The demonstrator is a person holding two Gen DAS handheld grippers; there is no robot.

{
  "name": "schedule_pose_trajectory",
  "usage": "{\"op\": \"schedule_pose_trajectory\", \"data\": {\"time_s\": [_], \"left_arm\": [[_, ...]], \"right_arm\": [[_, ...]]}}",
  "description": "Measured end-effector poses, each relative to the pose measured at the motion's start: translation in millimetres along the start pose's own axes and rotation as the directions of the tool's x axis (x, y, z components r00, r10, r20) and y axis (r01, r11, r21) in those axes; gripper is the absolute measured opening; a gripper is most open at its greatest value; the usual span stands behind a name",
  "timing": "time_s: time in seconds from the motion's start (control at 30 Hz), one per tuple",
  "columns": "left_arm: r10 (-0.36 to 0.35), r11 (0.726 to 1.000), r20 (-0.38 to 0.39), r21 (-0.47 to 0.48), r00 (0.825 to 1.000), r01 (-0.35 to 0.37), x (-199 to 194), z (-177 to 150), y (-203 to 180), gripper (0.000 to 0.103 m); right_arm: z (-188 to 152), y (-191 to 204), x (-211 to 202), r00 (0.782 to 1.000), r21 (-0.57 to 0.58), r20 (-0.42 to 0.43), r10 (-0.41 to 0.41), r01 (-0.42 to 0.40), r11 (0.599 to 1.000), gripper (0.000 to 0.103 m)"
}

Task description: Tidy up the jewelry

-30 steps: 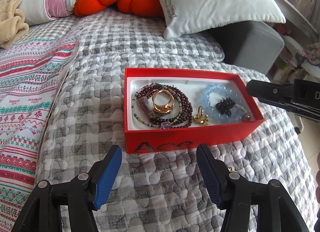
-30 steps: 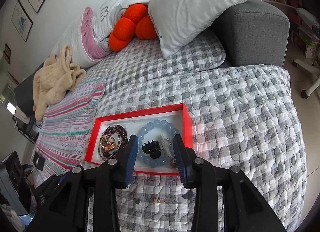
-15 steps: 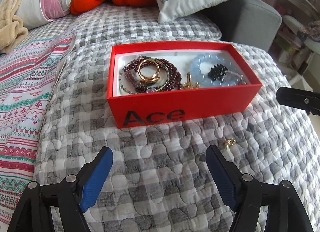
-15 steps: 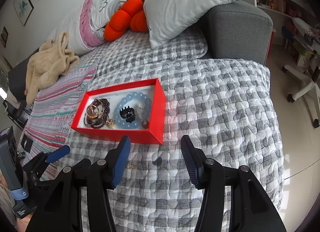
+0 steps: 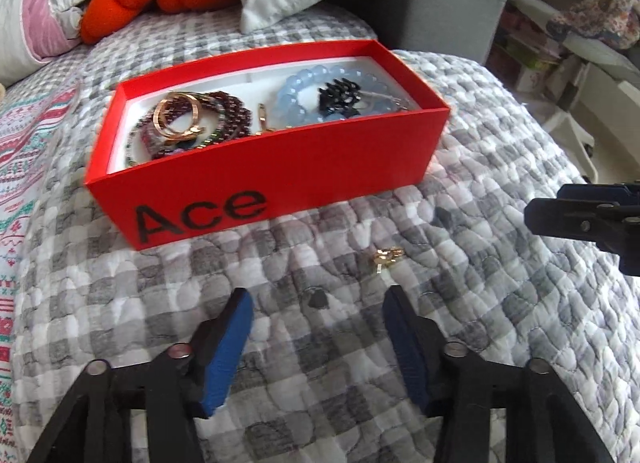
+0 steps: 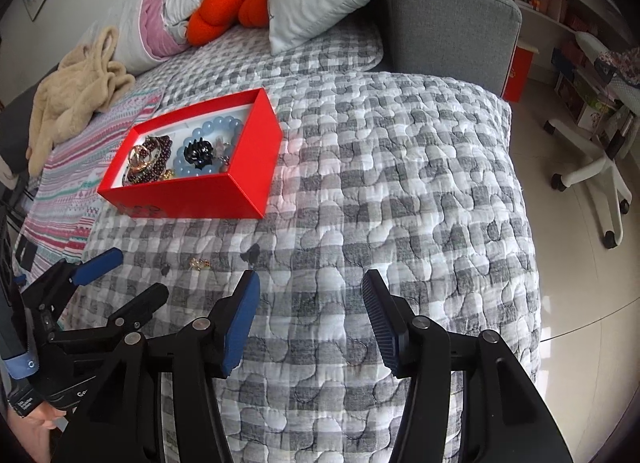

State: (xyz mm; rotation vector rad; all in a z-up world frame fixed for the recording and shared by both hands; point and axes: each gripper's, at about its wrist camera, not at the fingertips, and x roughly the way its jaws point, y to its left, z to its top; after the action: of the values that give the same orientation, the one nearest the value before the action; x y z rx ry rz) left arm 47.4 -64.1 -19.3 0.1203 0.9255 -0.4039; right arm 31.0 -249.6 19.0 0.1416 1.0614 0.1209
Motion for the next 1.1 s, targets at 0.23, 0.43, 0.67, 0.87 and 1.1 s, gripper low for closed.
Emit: {"op": "schedule_pose_trajectory", "data": {"time_s": [0.23, 0.43, 0.67, 0.87, 1.1], "left_arm": [[-0.039, 0.998, 0.003, 0.055, 0.999, 0.039, 12, 7, -17, 0.019], [-0.05, 0.997, -0.01, 0.058, 0.999, 0.05, 16, 13, -20, 0.0], [-0.051, 0.998, -0.007, 0.041, 0.999, 0.051, 13, 14, -18, 0.0], [-0.063, 0.998, 0.005, 0.029, 0.998, 0.063, 2, 15, -12, 0.0], [-0.062, 0.998, 0.045, -0.006, 0.997, 0.063, -20, 22, 2, 0.0]], "right_arm": [[-7, -6, 6, 0.999, -0.005, -0.034, -0.022, 0.022, 1.0, 0.057], [-6, -13, 9, 0.999, 0.005, -0.043, -0.027, 0.027, 1.0, 0.057], [-3, -21, 8, 0.999, 0.019, -0.047, -0.026, 0.027, 0.999, 0.057], [-2, -19, 6, 0.999, 0.024, -0.04, -0.021, 0.022, 0.999, 0.057], [-2, -15, 6, 0.999, 0.022, -0.038, -0.015, 0.016, 1.0, 0.057]]}}
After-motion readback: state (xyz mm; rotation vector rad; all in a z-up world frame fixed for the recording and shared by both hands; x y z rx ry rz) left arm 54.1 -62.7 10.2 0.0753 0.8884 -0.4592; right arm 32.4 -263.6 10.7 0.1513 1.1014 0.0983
